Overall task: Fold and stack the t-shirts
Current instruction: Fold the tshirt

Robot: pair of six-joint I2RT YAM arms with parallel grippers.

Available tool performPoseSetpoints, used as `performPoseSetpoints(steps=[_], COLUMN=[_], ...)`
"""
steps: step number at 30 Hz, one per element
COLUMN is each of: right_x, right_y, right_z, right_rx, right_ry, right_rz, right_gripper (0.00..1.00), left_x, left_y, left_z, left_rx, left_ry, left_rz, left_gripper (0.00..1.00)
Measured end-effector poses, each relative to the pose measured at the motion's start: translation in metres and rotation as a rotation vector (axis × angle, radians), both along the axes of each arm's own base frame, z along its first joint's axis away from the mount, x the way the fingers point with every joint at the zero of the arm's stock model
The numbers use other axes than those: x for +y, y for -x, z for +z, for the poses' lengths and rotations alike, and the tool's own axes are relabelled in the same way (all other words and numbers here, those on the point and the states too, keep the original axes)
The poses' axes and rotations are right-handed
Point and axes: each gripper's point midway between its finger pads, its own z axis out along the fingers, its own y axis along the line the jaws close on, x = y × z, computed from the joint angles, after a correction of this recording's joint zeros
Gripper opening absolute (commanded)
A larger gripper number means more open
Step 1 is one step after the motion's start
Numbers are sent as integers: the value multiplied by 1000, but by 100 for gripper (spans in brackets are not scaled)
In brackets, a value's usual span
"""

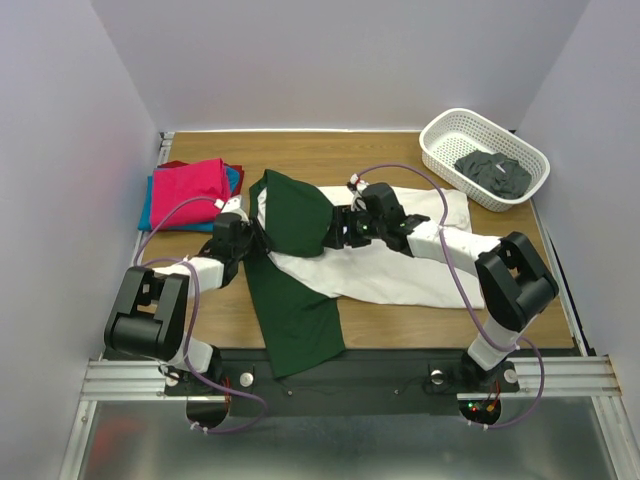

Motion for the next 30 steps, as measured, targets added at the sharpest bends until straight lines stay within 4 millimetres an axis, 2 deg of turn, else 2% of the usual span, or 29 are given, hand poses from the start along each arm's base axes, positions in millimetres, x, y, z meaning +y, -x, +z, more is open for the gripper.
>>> performPoseSetpoints(steps=[2, 3, 5, 6, 8, 11, 15, 18, 24, 26, 28, 30], right_x=[0, 0, 0, 0, 0, -1, -1, -1, -3, -4, -4, -4], right_y=[0, 0, 0, 0, 0, -1, -1, 0, 3, 2, 3, 3], right_z=[1, 1, 1, 1, 1, 1, 1, 1, 8, 12, 12, 12], right_rx=[-2, -2, -4, -5, -5, -6, -6, -7, -20, -28, -29, -29], right_ry=[0, 0, 1, 1, 2, 2, 2, 2, -6, -10, -11, -11], right_rz=[0, 0, 1, 1, 0, 0, 0, 0, -2, -4, -3, -4], right_gripper=[70, 70, 70, 70, 70, 70, 70, 70, 70, 70, 70, 70], left_x=[-1, -2, -3, -3, -4, -6, -8, -10, -24, -29, -31, -32], left_y=[-2, -3, -3, -4, -3, -2, 0, 2, -5, -6, -5, -7], left_z=[2, 4, 5, 5, 5, 5, 9, 19, 67, 78, 78, 68], left_rx=[-7, -10, -15, -15, -13, -9, -9, 6, -33, -32, -10, 38], left_ry=[4, 5, 7, 8, 12, 22, 33, 52, 142, 174, 192, 199], left_rz=[-4, -5, -8, -9, -14, -22, -31, -31, -53, -61, -61, -59], left_gripper=[45, 37, 29, 20, 8, 0, 0, 0, 0, 0, 0, 0])
